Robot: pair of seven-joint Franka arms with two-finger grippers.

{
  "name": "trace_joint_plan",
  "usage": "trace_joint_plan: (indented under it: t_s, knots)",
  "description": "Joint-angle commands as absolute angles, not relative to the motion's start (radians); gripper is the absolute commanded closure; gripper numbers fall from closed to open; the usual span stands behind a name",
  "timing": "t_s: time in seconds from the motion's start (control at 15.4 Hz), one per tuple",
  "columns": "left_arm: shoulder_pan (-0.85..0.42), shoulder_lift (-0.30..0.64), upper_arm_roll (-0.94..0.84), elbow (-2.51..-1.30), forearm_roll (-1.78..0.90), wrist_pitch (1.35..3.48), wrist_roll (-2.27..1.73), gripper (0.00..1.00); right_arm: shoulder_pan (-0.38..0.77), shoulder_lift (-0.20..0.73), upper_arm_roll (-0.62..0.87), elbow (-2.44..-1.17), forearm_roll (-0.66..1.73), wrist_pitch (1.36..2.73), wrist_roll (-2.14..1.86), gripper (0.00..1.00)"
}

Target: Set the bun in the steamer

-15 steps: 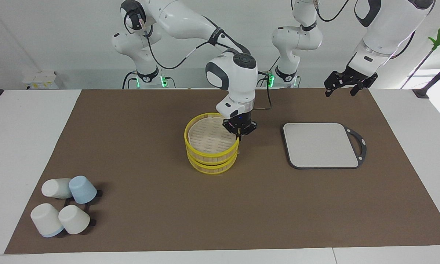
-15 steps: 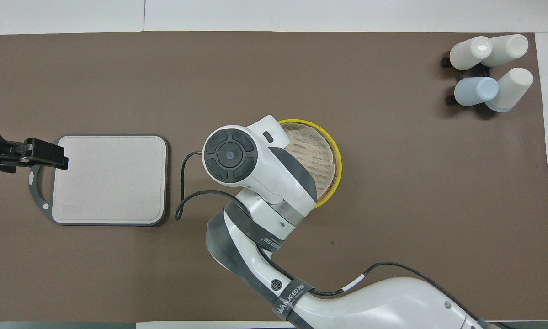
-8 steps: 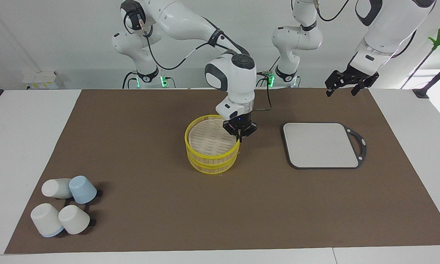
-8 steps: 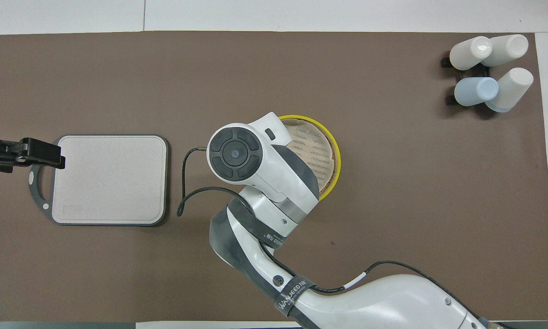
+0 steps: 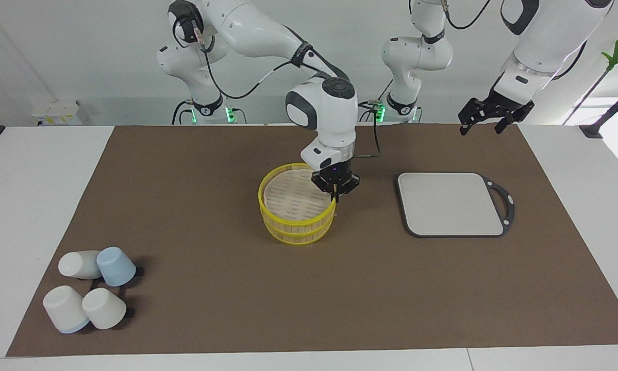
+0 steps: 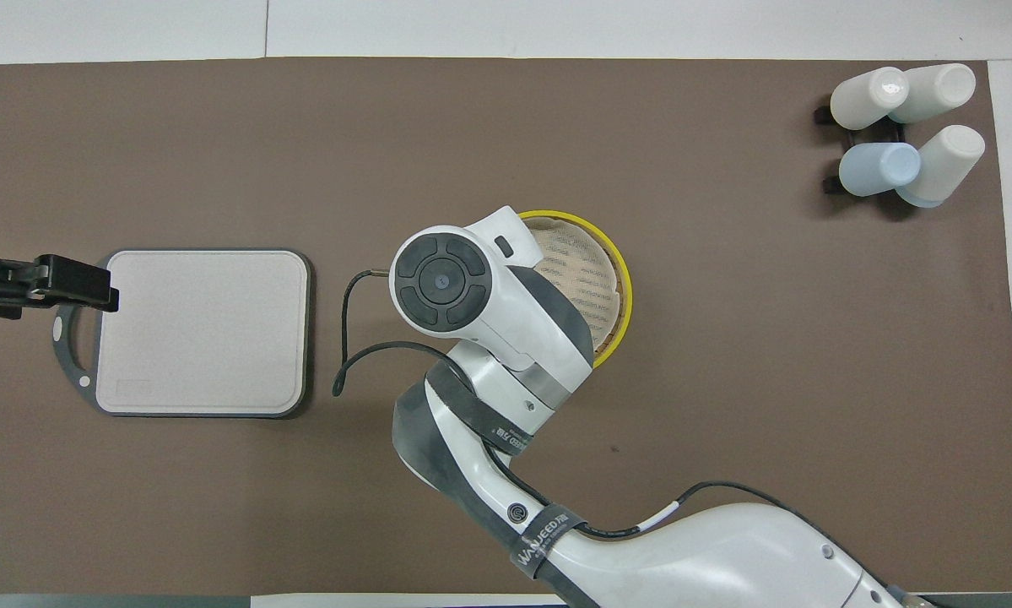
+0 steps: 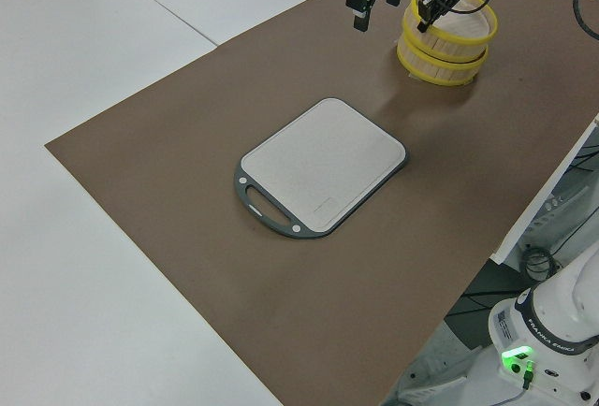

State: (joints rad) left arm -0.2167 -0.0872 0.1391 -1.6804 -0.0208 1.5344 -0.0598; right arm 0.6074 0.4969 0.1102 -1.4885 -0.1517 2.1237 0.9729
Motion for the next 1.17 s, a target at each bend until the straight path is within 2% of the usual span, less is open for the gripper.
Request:
trace_joint_plan:
  t_s: [0.0,0.84,0.91,0.97,1.04,1.1]
  knots:
    - [-0.226,-0.1,0.146,-1.684,-0.006,1.539,-0.051,0.0,0.595,0.474,0.118,-1.531,-0.144,2.141,0.968,1.0]
    - [-0.233,-0.1,0.144,-1.684,-0.006,1.539,-0.058,0.0,0.598,0.469,0.118,-1.542,-0.094,2.138,0.968,1.0]
    - [-0.233,-0.1,0.144,-1.684,-0.006,1.539,-0.058,0.0,0.597,0.469,0.118,-1.542,-0.095,2.138,0.968,0.97]
    - [-0.233,-0.1,0.144,-1.681,-0.006,1.539,-0.058,0.0,0.597,0.469,0.118,-1.542,-0.095,2.14,0.966,0.69]
    - [-0.233,-0.1,0.144,-1.681,-0.006,1.54,-0.058,0.0,0.595,0.471,0.118,-1.542,-0.095,2.14,0.966,0.56]
    - [-0.233,-0.1,0.144,-1.681,-0.006,1.54,-0.058,0.0,0.595,0.471,0.118,-1.542,-0.095,2.141,0.966,0.56]
